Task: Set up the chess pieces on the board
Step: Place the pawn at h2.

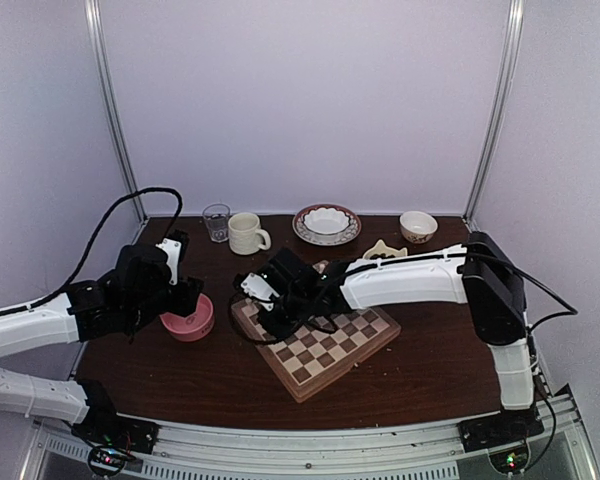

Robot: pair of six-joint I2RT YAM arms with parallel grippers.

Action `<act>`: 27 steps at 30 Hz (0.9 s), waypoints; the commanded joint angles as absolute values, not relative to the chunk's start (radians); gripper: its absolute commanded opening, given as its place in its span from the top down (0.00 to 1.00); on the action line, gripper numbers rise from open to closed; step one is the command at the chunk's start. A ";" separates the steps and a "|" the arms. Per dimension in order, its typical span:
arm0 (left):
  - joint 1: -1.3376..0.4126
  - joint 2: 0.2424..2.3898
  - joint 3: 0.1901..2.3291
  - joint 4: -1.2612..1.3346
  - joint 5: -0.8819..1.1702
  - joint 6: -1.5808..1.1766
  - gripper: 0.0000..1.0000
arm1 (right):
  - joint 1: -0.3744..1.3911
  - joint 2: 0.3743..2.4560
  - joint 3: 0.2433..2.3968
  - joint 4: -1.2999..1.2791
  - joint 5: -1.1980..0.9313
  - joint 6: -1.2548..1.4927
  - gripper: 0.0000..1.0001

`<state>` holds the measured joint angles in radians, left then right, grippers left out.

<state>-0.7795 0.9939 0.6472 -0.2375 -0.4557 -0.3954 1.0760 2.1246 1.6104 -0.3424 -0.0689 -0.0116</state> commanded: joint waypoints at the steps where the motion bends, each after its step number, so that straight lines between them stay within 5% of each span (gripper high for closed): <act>1: -0.773 0.993 0.641 -0.218 -0.457 -0.411 0.44 | 1.081 2.177 1.701 -0.386 -0.029 0.000 0.86; 27: -0.773 0.962 0.633 -0.228 -0.462 -0.407 0.45 | 1.077 2.303 1.852 -0.411 0.053 -0.015 0.85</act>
